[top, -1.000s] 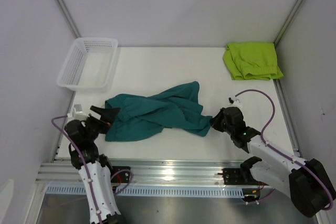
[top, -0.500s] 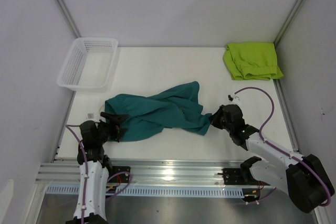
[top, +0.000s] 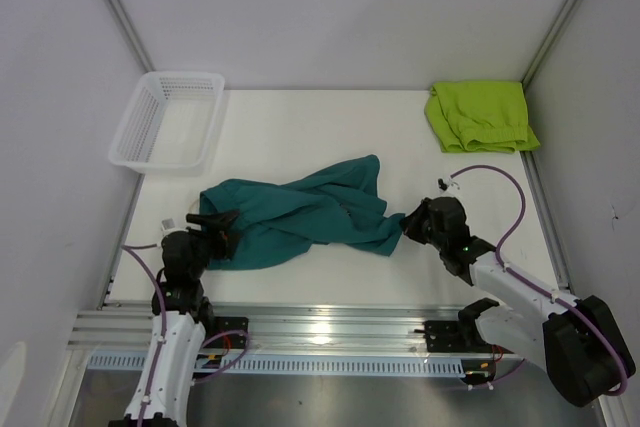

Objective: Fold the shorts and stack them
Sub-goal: Flatten the shorts out

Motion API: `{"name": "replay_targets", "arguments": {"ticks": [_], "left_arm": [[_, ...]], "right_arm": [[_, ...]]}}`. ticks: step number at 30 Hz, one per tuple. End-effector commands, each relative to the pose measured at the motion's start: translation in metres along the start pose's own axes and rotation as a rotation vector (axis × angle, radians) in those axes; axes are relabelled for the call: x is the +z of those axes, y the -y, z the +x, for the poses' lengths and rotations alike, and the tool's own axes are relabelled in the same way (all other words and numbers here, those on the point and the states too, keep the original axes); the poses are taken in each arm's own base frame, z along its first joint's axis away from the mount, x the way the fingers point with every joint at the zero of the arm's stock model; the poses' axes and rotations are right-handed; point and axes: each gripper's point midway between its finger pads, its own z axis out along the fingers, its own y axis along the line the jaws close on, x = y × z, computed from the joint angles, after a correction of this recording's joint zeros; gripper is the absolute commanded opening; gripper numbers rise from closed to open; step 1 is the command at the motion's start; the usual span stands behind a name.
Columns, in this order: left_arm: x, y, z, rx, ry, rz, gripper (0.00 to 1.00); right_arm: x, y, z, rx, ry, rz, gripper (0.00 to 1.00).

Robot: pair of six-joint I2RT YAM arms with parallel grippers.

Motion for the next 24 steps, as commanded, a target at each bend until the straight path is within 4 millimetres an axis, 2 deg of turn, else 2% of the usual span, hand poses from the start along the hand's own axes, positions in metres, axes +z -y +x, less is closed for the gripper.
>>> {"name": "replay_targets", "arguments": {"ticks": [1, 4, 5, 9, 15, 16, 24], "left_arm": [[0.008, 0.002, -0.006, -0.03, 0.047, 0.013, 0.74], [0.011, -0.003, -0.002, -0.042, 0.042, 0.003, 0.73], [0.012, -0.003, 0.005, -0.042, 0.02, 0.008, 0.73], [0.015, -0.008, 0.004, -0.05, 0.045, -0.002, 0.71], [0.017, -0.017, -0.002, -0.045, 0.087, -0.027, 0.6], [0.019, -0.029, 0.002, -0.049, 0.077, -0.045, 0.59], [0.023, -0.043, 0.006, -0.049, 0.079, -0.071, 0.58]], "right_arm": [[-0.001, -0.014, -0.019, -0.005, 0.055, -0.05, 0.0], [0.0, -0.012, -0.02, 0.001, 0.054, -0.048, 0.0], [0.0, -0.012, -0.021, 0.005, 0.056, -0.049, 0.0], [0.001, -0.011, -0.021, 0.013, 0.051, -0.053, 0.0], [-0.002, -0.01, -0.024, 0.024, 0.057, -0.061, 0.0], [-0.003, -0.01, -0.025, 0.028, 0.059, -0.061, 0.0], [-0.004, -0.007, -0.026, 0.029, 0.068, -0.06, 0.0]]}}
